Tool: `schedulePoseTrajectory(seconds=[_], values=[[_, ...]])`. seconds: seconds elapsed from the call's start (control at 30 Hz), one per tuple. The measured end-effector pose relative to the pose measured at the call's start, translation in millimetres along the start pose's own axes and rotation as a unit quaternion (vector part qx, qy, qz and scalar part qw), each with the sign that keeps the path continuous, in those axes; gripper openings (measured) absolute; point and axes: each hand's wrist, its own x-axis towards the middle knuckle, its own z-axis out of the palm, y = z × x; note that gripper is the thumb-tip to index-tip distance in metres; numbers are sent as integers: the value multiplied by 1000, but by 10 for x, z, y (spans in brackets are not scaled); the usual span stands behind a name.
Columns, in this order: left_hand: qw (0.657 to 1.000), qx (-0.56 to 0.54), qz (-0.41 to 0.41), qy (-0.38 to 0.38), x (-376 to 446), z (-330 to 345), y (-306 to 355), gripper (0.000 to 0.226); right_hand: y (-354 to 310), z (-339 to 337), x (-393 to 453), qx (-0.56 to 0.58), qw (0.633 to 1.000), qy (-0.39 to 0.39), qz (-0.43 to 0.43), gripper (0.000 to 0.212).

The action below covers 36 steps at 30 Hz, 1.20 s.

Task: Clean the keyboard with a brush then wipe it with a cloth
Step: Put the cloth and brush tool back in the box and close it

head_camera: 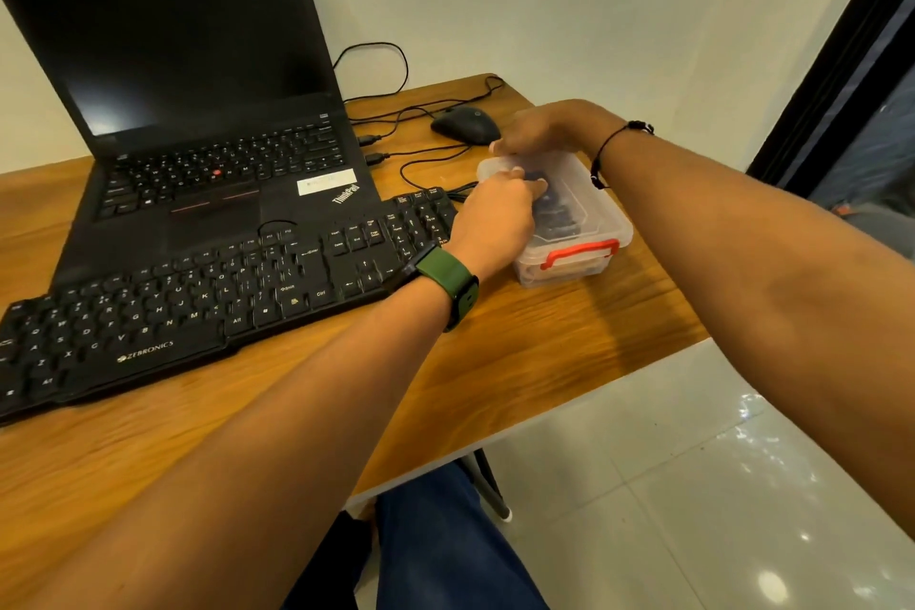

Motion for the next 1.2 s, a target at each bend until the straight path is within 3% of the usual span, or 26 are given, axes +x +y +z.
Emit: schedulePoseTrajectory(seconds=[0.17,0.33,0.43,0.6,0.77,1.0,1.2], values=[[1000,7,-4,2,-16,-18,18,46,4,9,89,37,999,32,-21,23],[1000,0,-13,-3,-36,-35,39,47,-40,33,65,-3,1000,10,10,52],[1000,-6,-13,-4,-35,-35,37,48,-71,38,73,0,1000,-18,19,56],[1000,-7,-19,-5,-42,-36,43,48,-69,53,119,41,999,-23,23,53],[1000,-18,-22,-2,-44,-42,47,48,-49,-120,75,142,990,-21,3,29],[999,-28,-32,18,-59,-8,57,44,60,-156,-197,115,986,107,-50,18],[997,-46,-14,55,-35,63,27,44,81,114,-286,54,989,100,-95,38]])
